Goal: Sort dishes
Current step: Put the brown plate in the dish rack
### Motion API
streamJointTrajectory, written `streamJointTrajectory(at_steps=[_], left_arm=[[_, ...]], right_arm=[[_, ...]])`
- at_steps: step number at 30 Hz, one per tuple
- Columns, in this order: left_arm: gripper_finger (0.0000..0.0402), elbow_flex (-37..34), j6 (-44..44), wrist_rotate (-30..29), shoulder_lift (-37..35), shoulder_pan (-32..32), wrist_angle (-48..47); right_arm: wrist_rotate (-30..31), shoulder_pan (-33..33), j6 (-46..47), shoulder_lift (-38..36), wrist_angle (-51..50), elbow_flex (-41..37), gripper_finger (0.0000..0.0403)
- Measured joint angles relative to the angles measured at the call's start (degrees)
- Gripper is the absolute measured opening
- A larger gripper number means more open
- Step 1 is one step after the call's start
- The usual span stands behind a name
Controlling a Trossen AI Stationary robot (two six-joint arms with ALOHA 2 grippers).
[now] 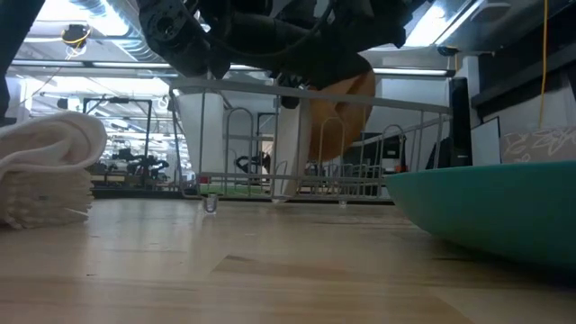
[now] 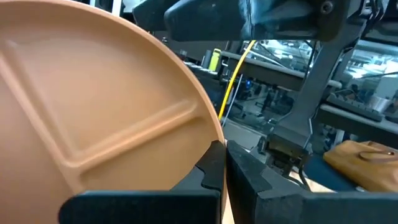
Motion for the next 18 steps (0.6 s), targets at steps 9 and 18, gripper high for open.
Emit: streamJointTrajectory(at_steps=[9,18], left_arm=[[0.0000,-0.01,0.06,-0.02,0.00,0.02,-1.56],[0.0000,-0.01,0.05,-0.17,0.00,0.00,-1.56]], right_arm=[[-1.42,-0.02,-0.03,0.02,-0.08,0.00,0.0159],[-1.36,-0.02,-0.10,0.02,-0.09,0.00,0.0159]])
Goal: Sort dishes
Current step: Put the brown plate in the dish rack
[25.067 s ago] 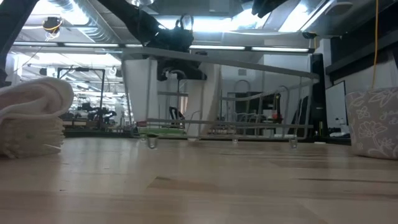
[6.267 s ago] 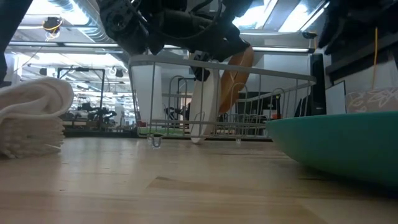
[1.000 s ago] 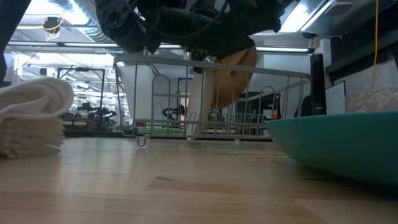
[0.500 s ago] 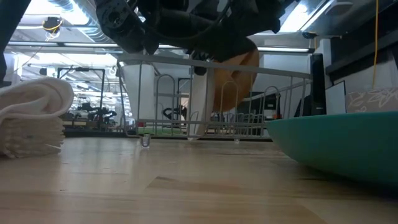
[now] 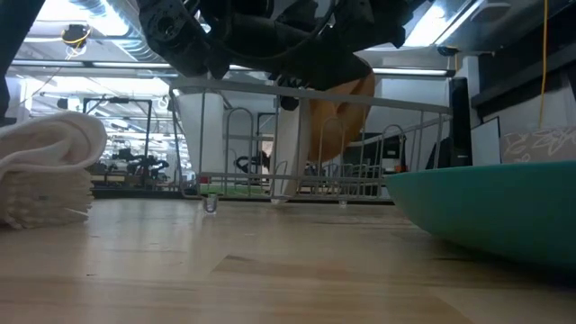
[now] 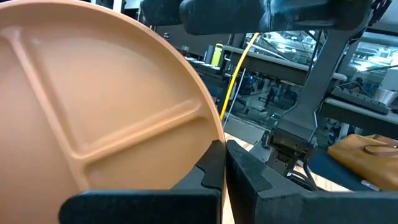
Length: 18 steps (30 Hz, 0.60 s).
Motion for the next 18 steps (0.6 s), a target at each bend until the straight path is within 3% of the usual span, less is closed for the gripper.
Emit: streamJointTrajectory(at_steps=[8,18], left_arm=[[0.0000,0.00,0.04,-0.16,0.00,0.00,-1.55],[0.0000,0.01,0.08,-3.45,0.00,0.00,-3.05]], right_arm=[[0.38,0.00,-4.42,-1.96,2.01,-0.04,0.0159],[6.88,-0.02,-6.97,-5.31,-3.95,-0.04,0.0159]])
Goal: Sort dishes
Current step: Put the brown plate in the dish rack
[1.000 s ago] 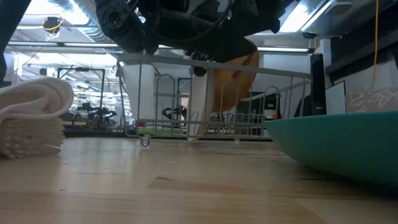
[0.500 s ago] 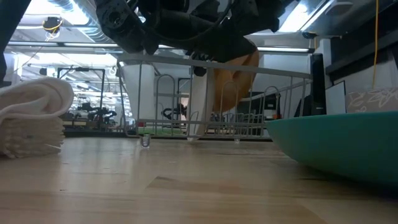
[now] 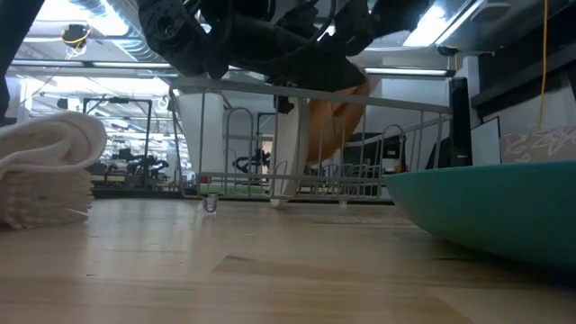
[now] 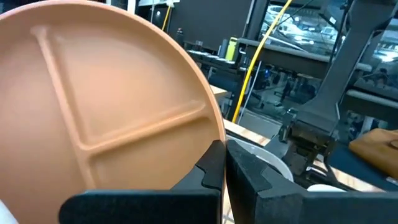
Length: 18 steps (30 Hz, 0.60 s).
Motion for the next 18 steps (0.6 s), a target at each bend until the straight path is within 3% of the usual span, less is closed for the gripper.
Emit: streamJointTrajectory(at_steps=[8,18], left_arm=[[0.0000,0.00,-0.45,0.00,-0.01,0.00,-2.34],[0.0001,0.03,-1.86,-0.04,-0.07,0.00,-3.14]], right_arm=[[6.49,-0.04,1.49,1.69,-11.74,-0.22,0.0159],[7.52,-0.04,1.16,6.87,-15.24,-0.22,0.0159]])
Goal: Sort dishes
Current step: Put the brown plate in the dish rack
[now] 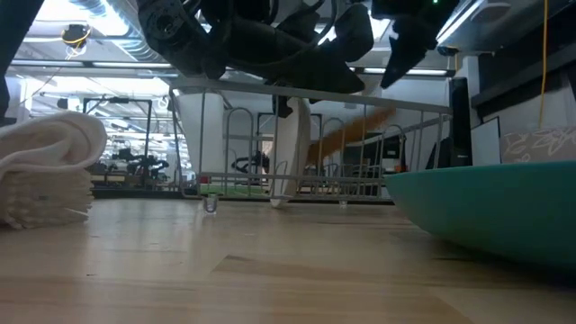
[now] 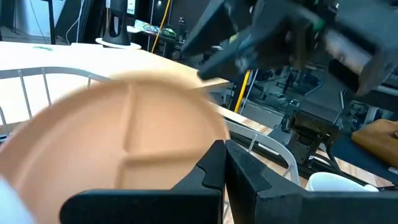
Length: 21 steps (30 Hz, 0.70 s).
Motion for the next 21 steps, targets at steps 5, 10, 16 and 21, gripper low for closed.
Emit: streamJointTrajectory(at_steps=[5,10,16,21], left_arm=[[0.0001,0.00,-0.06,-0.04,0.00,0.00,-0.39],[0.0001,0.00,0.16,-0.04,0.00,0.00,-0.61],[0.0001,-0.04,3.78,2.93,-0.47,-0.17,1.49],[0.0000,1.83,9.28,7.64,-1.24,-0.54,2.87]], right_arm=[[0.47,0.00,2.90,0.65,-4.26,0.00,0.0159],[2.03,0.02,2.72,0.04,-6.68,0.00,0.0159],[2.11,0.02,-2.65,-3.15,-5.74,0.00,0.0159],[1.87,-0.84,-5.38,-5.67,-6.16,0.79,0.0159]])
